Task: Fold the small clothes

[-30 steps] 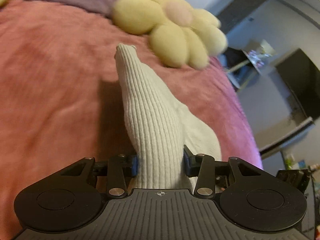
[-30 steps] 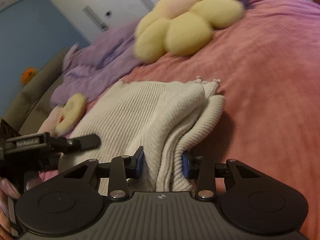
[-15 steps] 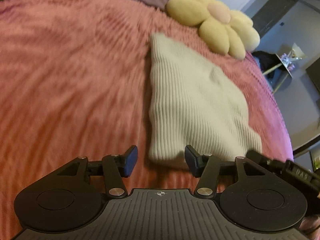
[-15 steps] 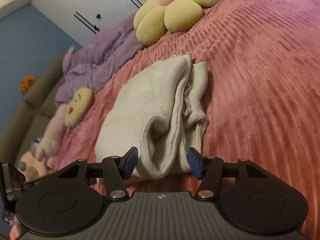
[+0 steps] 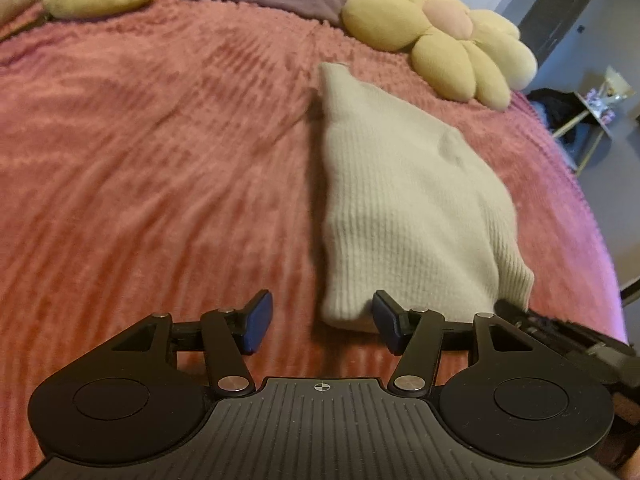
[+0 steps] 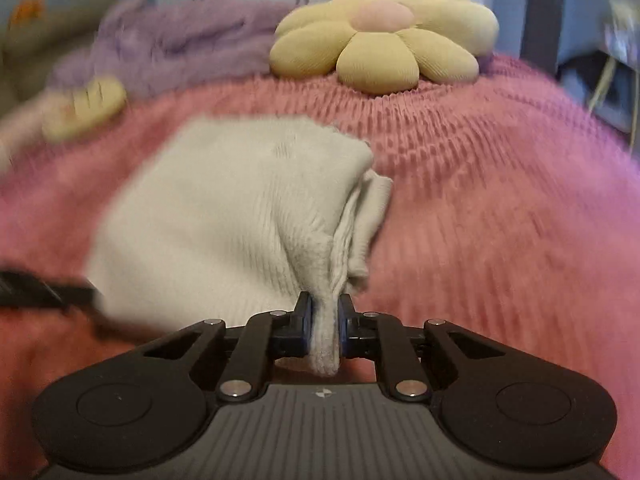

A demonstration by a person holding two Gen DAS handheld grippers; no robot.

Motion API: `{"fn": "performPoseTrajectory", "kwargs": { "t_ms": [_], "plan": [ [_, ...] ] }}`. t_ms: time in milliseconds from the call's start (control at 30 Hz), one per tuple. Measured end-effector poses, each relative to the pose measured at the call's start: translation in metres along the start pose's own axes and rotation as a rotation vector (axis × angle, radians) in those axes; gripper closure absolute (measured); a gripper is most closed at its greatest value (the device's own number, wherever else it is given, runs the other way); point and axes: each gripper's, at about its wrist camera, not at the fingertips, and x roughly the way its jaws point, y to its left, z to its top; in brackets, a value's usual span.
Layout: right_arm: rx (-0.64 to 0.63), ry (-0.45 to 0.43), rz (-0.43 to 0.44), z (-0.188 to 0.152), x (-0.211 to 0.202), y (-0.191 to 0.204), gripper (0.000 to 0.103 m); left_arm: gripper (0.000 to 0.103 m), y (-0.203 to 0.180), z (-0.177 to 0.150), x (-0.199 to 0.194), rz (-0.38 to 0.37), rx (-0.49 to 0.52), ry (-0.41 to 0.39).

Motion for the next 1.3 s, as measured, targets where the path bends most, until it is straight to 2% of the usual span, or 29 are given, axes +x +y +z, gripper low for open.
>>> {"fn": "performPoseTrajectory", "kwargs": {
  "t_ms": [67, 100, 133, 167, 233, 300, 400, 500, 567, 600, 667, 700, 800, 867, 933, 1033, 1133, 1233, 1300],
  "plan": [
    [-0.001, 0.014, 0.018, -0.004, 0.005, 0.000, 0.090, 0.042, 0.000, 0.002, -0.008, 0.020, 0.009, -0.013],
    [0.014, 0.010, 0.020, -0.002, 0.001, -0.002, 0.087, 0.042, -0.002, 0.005, -0.012, 0.037, 0.022, -0.025],
    [0.045, 0.005, 0.026, 0.001, -0.005, -0.007, 0.077, 0.042, -0.004, 0.008, -0.014, 0.051, 0.037, -0.038],
    [0.073, -0.003, 0.020, 0.004, -0.010, -0.010, 0.073, 0.041, -0.007, 0.012, -0.016, 0.064, 0.052, -0.052],
    [0.087, -0.054, 0.000, 0.012, -0.021, -0.014, 0.071, 0.036, -0.014, 0.022, -0.014, 0.088, 0.078, -0.074],
    [0.041, -0.102, -0.021, 0.020, -0.027, -0.009, 0.071, 0.036, -0.023, 0.034, -0.006, 0.103, 0.085, -0.087],
    [-0.127, -0.147, -0.076, 0.035, -0.013, 0.010, 0.071, 0.033, -0.036, 0.051, 0.013, 0.110, 0.085, -0.095],
    [-0.219, -0.171, -0.072, 0.049, 0.010, 0.024, 0.071, 0.023, -0.049, 0.066, 0.036, 0.124, 0.092, -0.122],
    [-0.209, -0.212, -0.075, 0.059, 0.021, 0.028, 0.071, 0.011, -0.053, 0.074, 0.049, 0.118, 0.079, -0.165],
    [-0.185, -0.236, -0.074, 0.065, 0.025, 0.030, 0.071, 0.008, -0.053, 0.077, 0.055, 0.117, 0.070, -0.182],
    [-0.097, -0.268, -0.057, 0.076, 0.035, 0.027, 0.060, 0.008, -0.053, 0.083, 0.068, 0.151, 0.042, -0.194],
    [-0.064, -0.265, -0.050, 0.078, 0.041, 0.024, 0.051, 0.008, -0.052, 0.085, 0.075, 0.149, 0.037, -0.184],
    [-0.073, -0.228, -0.045, 0.076, 0.067, 0.023, 0.048, 0.007, -0.050, 0.086, 0.094, 0.142, 0.050, -0.143],
    [-0.126, -0.244, -0.075, 0.067, 0.077, 0.023, 0.039, 0.001, -0.049, 0.082, 0.104, 0.156, 0.091, -0.144],
    [-0.128, -0.273, -0.100, 0.059, 0.082, 0.015, 0.024, 0.000, -0.046, 0.077, 0.111, 0.156, 0.106, -0.159],
    [-0.078, -0.266, -0.100, 0.056, 0.094, 0.000, 0.020, 0.000, -0.036, 0.072, 0.125, 0.132, 0.096, -0.163],
    [-0.097, -0.254, -0.112, 0.058, 0.098, 0.001, 0.013, 0.000, -0.033, 0.075, 0.125, 0.126, 0.074, -0.141],
    [-0.059, -0.210, -0.086, 0.064, 0.093, -0.005, 0.013, 0.000, -0.036, 0.079, 0.101, 0.128, 0.076, -0.107],
    [-0.043, -0.177, -0.087, 0.066, 0.075, -0.005, 0.013, 0.000, -0.035, 0.069, 0.072, 0.102, 0.082, -0.099]
  ]
}}
